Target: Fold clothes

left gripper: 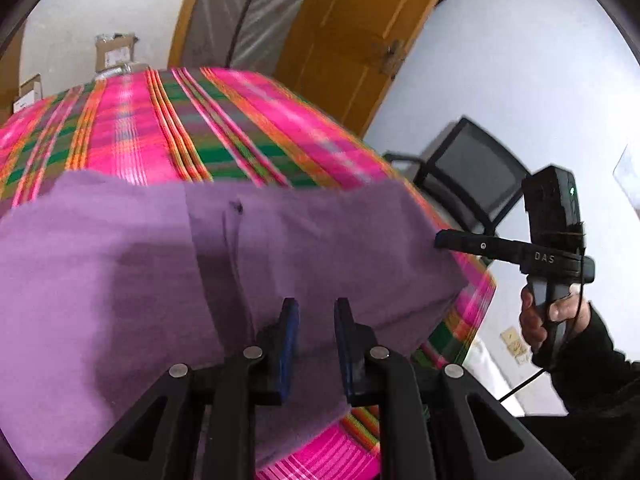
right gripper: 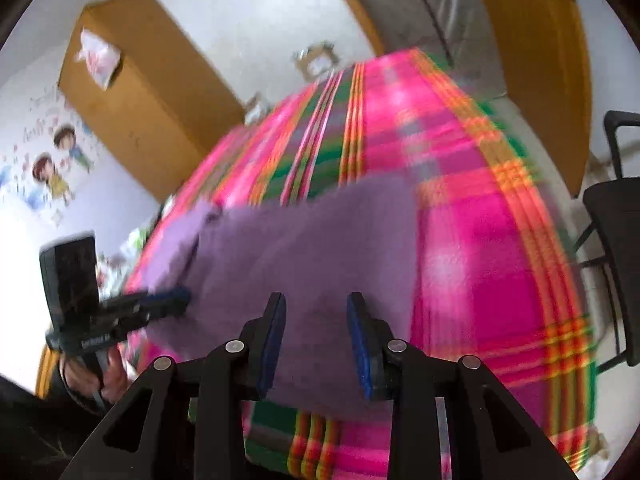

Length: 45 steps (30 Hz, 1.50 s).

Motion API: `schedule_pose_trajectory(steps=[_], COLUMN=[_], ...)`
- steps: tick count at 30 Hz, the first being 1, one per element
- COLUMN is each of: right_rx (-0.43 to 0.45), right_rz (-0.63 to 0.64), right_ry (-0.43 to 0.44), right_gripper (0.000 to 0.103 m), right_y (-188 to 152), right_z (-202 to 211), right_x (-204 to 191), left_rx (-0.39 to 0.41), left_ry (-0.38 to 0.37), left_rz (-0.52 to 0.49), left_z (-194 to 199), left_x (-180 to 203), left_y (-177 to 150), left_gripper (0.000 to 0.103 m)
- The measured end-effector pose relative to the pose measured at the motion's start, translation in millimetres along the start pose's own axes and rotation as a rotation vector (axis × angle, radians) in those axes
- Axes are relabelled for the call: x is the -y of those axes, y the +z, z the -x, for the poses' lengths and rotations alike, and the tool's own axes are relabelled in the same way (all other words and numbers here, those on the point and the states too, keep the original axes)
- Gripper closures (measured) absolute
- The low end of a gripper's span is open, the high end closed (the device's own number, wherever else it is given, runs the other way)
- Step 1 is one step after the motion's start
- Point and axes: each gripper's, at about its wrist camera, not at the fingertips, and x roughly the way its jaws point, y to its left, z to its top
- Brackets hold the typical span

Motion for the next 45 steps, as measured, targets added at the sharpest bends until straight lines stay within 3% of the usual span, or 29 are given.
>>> schedule_pose_trajectory(steps=[4,11,24,29,34,39,42,44,45], right_rx=[0.060,0.049,0.066,0.096,0.111,0.045,0.015,-0.022,-0.037], right_rz=[-0.026,-0.060,-0.114,-0.148,-0.152,-0.055,0.015,0.032,0.031], right_ry=[-0.020,-0.016,-0.026,-0.018,-0.010,-0.038,-0.044,-0.085,-0.104], right_gripper=[0.069,0.069,0.069,0.069,0.069,0.069,0.089,0.091,0.098], right_y=[14.2,17.7,25.0,33.2,41.7,46.1,46.2,45.8,45.6], right_z=[0.5,-8.4,-11.5,-11.4,-10.8,-27.8,-37.7,-47.8,-52.5], right_x=[4.6,11.4,28.9,36.7,37.9,20.3,10.5,13.2,16.8], left_rx=[0.027,-0.015,-0.092,-0.070,-0.053,-0.061,-0.063,-0.064,-0.065], left_ry=[0.061,0.139,0.109,0.107,0.095,0.098,0.098,0.098,0.098], left_rz=[0.024,0.059,0.117,0.107,0.116,0.116,0.116,0.117,0.117], left_z=[-5.9,-31.7,-67.9,-63.6,-57.8,-60.6,-61.1,-61.5,-61.7], left_x=[-12.2,-32.3,-44.4,-41.8,-42.7,-43.4,-43.9,-44.3,-44.5], left_y=[22.4,46.0,55.8,52.5,49.0,49.3,49.1,48.9,48.9], left_gripper=[0.085,0.084,0.077,0.088,0.088,0.088,0.088,0.088,0.088])
